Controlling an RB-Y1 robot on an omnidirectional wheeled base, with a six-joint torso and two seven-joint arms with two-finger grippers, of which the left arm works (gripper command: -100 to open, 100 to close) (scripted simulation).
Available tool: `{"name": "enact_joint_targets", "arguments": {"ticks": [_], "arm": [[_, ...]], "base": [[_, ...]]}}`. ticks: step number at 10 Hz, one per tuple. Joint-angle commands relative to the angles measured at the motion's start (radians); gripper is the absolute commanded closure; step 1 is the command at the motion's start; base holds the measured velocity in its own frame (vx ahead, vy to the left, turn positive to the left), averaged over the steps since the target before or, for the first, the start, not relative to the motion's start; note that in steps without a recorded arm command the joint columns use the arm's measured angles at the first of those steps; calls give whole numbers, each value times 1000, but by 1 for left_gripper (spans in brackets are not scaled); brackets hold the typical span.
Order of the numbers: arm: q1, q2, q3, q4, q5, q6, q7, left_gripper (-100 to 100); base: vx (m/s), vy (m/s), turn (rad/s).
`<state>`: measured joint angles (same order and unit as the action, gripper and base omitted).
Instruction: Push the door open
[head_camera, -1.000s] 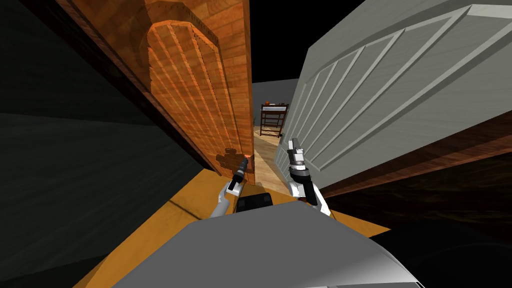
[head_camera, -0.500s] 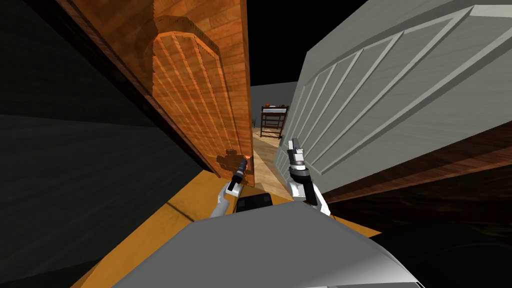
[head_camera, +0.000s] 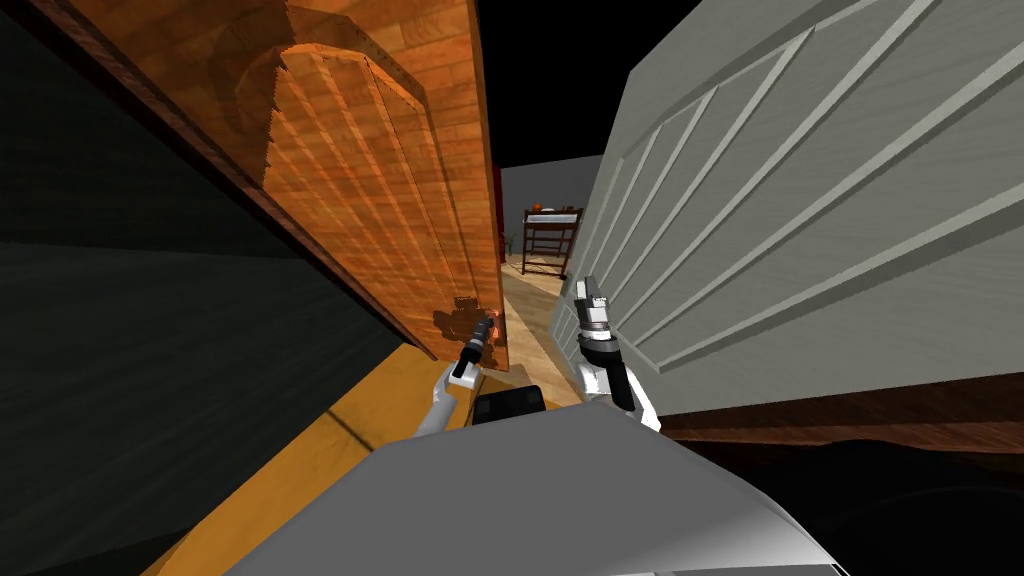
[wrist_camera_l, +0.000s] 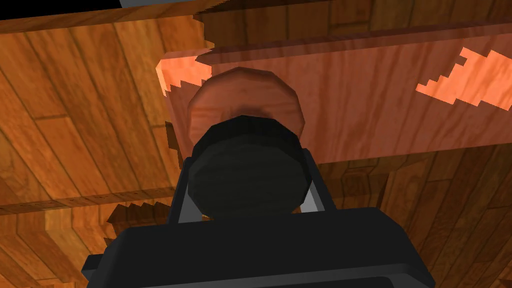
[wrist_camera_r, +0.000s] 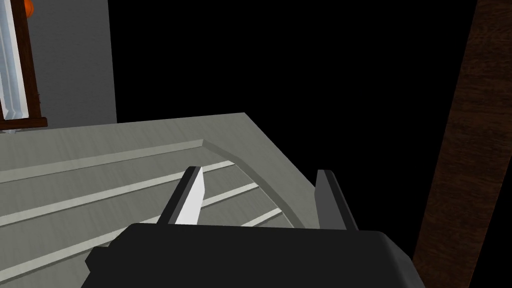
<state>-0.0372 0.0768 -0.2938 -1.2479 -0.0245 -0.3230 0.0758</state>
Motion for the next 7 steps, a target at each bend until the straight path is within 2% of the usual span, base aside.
{"name": "enact_joint_targets", "arguments": {"ticks": [1, 3, 4, 7], "arm": [[-5, 0, 29, -6, 1, 10, -11, 100], [-15, -5, 64, 8, 2, 12, -25, 100], [0, -2, 44, -14, 2, 22, -17, -100], [7, -2, 35, -23, 4, 27, -12, -100]], "base": [[141, -134, 108], [154, -144, 129], [-52, -56, 47], [-179, 45, -1]]}}
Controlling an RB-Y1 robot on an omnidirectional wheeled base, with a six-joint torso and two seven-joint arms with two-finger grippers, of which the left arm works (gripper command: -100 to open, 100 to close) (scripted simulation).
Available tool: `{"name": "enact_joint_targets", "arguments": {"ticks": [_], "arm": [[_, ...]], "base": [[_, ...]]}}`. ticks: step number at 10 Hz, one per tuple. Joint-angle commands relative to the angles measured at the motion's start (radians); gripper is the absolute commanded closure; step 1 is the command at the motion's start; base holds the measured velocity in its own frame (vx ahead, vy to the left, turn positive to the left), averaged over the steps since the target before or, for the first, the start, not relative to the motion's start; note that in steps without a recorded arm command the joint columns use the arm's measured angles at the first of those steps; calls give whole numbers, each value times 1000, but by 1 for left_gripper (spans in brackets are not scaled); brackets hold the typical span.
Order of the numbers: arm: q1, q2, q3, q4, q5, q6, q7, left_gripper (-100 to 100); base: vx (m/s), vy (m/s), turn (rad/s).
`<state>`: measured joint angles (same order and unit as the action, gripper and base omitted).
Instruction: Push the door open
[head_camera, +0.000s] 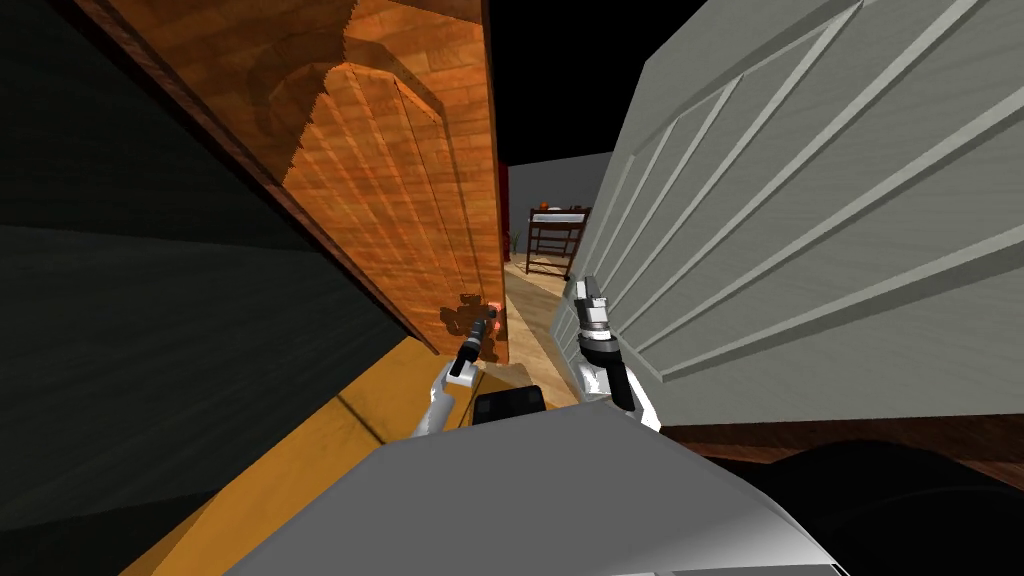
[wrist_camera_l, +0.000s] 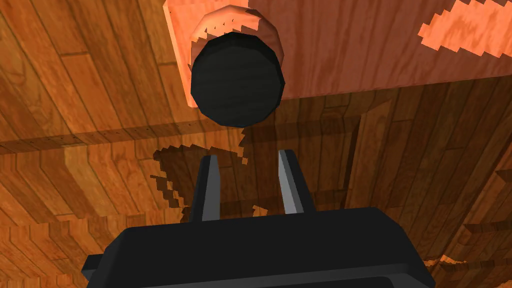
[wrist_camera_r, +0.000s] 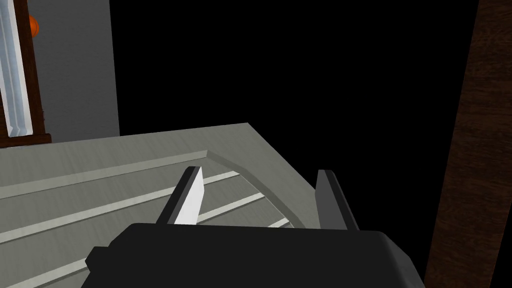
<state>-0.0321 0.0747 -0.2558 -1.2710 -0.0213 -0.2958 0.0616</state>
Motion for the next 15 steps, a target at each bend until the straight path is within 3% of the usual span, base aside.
{"name": "enact_joint_targets", "arguments": {"ticks": [1, 6, 10, 15], "arm": [[5, -1, -7, -5, 2, 3, 4, -100], [21, -13, -23, -26, 4, 14, 11, -100], [12, -8, -12, -8, 5, 3, 8, -100], [0, -21, 2, 13, 5, -12, 3, -100]], "base": [[-233, 23, 9], [-201, 7, 11], [148, -52, -22], [195, -48, -20]]}}
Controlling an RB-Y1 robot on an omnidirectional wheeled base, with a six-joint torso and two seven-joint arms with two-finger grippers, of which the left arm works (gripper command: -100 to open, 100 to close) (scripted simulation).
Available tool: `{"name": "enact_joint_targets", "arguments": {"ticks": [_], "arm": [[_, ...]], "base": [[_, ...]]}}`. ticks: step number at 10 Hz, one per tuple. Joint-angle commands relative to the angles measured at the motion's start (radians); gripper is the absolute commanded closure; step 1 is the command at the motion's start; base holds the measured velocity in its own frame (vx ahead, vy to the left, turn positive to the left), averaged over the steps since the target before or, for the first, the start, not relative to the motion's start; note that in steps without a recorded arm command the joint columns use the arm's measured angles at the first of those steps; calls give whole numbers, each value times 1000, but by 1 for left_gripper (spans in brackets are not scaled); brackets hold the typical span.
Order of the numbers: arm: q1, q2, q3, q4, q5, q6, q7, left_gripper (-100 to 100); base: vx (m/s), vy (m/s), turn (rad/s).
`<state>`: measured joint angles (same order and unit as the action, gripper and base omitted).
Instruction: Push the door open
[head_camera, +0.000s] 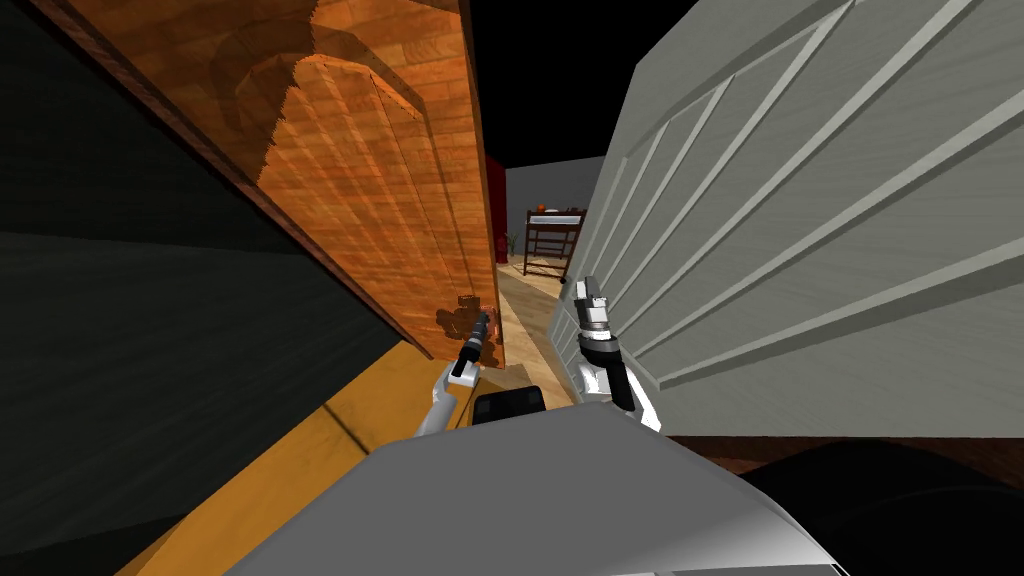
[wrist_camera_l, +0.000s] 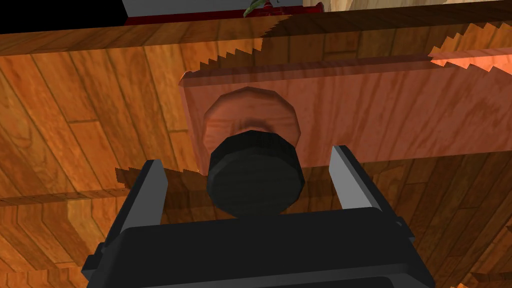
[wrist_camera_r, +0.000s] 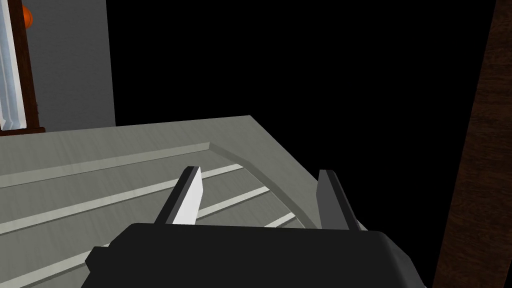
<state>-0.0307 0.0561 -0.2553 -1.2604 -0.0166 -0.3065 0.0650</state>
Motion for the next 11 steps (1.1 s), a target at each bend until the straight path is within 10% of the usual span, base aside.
{"name": "enact_joint_targets", "arguments": {"ticks": [1, 2, 7, 11], "arm": [[0, 0, 0, 0, 0, 0, 0, -100], [0, 0, 0, 0, 0, 0, 0, 100], [0, 0, 0, 0, 0, 0, 0, 100], [3, 20, -43, 4, 50, 1, -56, 100]], "base": [[83, -16, 0], [-12, 2, 4], [-16, 4, 0], [138, -58, 192]]}}
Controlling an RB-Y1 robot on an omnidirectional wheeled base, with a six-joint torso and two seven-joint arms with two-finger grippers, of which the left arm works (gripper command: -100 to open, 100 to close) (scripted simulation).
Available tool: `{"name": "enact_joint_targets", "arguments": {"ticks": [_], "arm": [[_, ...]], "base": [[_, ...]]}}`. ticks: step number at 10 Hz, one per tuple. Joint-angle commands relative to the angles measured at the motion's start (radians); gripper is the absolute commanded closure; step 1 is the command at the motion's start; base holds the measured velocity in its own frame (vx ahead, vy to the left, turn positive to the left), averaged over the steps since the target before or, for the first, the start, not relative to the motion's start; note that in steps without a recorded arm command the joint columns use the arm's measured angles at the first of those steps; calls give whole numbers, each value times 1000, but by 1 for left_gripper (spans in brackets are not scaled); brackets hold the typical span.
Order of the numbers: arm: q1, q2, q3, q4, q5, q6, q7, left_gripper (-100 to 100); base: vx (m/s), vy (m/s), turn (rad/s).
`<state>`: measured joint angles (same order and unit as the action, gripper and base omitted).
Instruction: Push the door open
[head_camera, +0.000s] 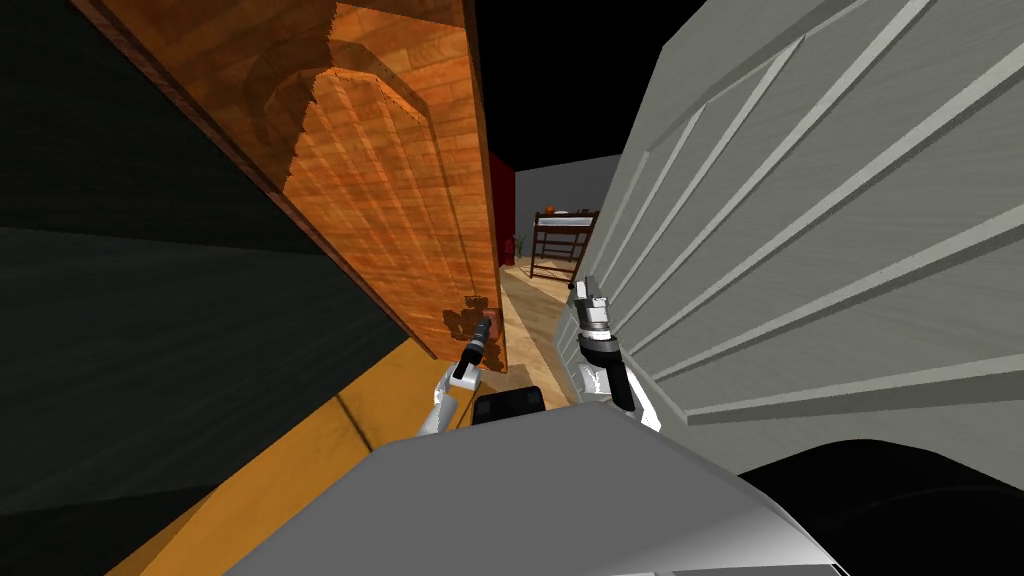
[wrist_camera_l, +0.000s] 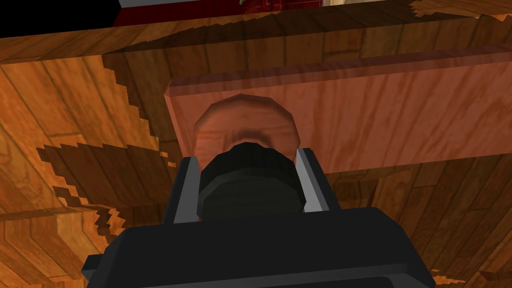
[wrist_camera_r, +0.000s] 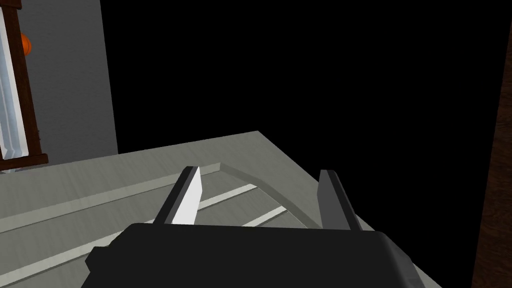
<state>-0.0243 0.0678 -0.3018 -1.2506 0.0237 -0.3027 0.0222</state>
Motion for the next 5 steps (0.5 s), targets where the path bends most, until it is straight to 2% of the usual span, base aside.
{"name": "enact_joint_targets", "arguments": {"ticks": [1, 2, 5], "arm": [[-4, 11, -8, -6, 23, -3, -27, 100], [-3, 14, -19, -5, 35, -4, -41, 100], [-3, 21, -58, -4, 80, -5, -90, 100]], "base": [[197, -89, 195], [205, -88, 190], [189, -53, 277]]}}
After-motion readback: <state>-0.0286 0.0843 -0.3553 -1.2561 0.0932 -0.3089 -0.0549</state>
